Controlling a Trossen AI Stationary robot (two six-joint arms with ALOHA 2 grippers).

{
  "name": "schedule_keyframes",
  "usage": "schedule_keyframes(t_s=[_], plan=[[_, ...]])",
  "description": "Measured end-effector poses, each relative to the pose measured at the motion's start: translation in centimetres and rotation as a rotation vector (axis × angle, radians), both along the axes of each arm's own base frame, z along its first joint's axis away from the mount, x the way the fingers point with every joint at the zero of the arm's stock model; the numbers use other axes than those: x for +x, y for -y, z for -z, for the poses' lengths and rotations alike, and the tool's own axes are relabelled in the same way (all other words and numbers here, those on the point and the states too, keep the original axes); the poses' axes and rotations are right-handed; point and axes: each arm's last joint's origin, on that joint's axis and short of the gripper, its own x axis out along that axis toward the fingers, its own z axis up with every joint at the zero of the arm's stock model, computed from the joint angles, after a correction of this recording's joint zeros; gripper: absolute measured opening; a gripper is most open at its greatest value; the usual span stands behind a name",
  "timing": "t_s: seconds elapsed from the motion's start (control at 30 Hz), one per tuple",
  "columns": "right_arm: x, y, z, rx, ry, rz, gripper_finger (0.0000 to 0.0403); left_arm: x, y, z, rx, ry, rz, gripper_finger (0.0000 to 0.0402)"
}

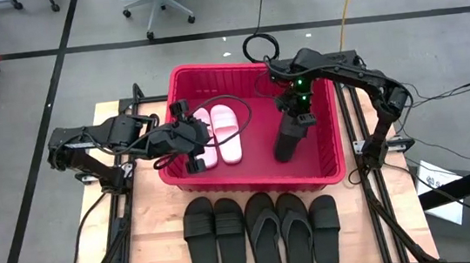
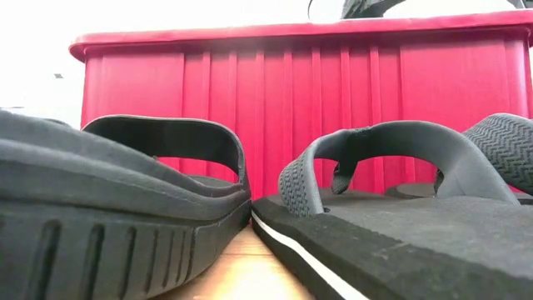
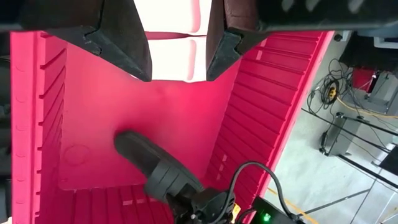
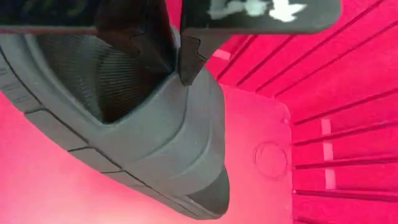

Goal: Pick and place slides into bin
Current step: Put the black slide into the bin

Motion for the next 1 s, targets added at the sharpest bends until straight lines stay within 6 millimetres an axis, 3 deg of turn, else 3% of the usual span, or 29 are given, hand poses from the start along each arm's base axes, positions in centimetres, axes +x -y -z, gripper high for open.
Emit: schedule_keyframes(t_s=[0.53, 1.0], plan=[[1.2, 0.8, 0.3, -0.082, 0.113, 0.002, 0.0044, 0.0, 0.0, 0.0, -0.002, 0.002, -0.002, 0.0147], [1.5, 1.3, 0.4, -0.196, 0.103, -0.002, 0.0087, 0.0, 0.0, 0.0, -0.003, 0.002, -0.003, 0.0147]])
